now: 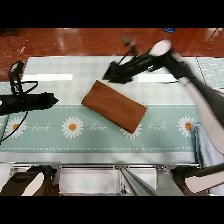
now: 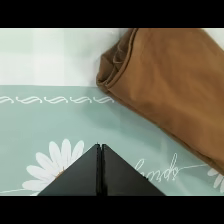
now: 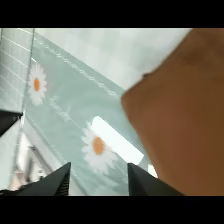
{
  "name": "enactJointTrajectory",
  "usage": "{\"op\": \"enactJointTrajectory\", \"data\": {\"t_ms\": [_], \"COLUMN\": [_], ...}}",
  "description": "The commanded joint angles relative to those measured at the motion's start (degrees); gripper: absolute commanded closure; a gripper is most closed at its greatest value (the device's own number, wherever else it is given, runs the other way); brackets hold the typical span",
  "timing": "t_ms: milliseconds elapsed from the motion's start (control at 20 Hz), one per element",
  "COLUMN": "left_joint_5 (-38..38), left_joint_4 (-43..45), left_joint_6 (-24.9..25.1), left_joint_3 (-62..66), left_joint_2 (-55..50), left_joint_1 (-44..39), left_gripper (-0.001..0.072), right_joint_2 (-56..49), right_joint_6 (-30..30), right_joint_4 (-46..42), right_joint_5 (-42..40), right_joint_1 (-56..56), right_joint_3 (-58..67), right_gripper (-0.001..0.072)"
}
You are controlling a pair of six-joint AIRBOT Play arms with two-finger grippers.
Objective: Fold the shirts.
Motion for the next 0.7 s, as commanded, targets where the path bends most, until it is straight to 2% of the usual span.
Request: {"op": "enactJointTrajectory", "data": {"t_ms": [0,100,200,300,350,400,450,500,650], "left_joint_5": [0.6,0.6,0.6,0.6,0.6,0.6,0.6,0.6,0.6], "left_joint_4": [-0.3,-0.8,-0.8,-1.2,-1.2,-1.2,-1.2,-1.2,-1.2], "left_joint_6": [0.0,0.0,0.0,0.0,0.0,0.0,0.0,0.0,0.0], "left_joint_3": [-0.9,-1.0,-1.0,-1.0,-1.0,-1.0,-1.0,-1.0,-1.0], "left_joint_2": [-0.8,-0.8,-0.8,-0.8,-0.8,-0.8,-0.9,-1.0,-1.3], "left_joint_1": [0.0,0.0,-0.2,-0.2,-0.2,-0.2,-0.2,-0.2,-0.2], "left_gripper": [0.0687,0.0688,0.0688,0.0688,0.0688,0.0688,0.0688,0.0688,0.0688], "right_joint_2": [15.5,29.4,42.1,51.0,53.0,53.4,52.7,51.1,42.5], "right_joint_6": [6.2,15.3,27.8,35.4,36.3,35.3,31.8,26.4,9.9], "right_joint_4": [-22.1,-40.7,-50.6,-45.1,-39.0,-31.0,-23.2,-15.7,0.0], "right_joint_5": [8.7,4.3,-5.1,-16.5,-21.8,-26.5,-30.2,-32.7,-33.1], "right_joint_1": [-8.8,-11.3,-11.1,-11.1,-11.1,-11.1,-11.1,-11.1,-11.1], "right_joint_3": [-3.3,-16.2,-34.9,-53.2,-60.4,-66.6,-70.9,-73.8,-74.6], "right_gripper": [0.0299,0.0299,0.0299,0.0299,0.0299,0.0299,0.0300,0.0300,0.0299]}}
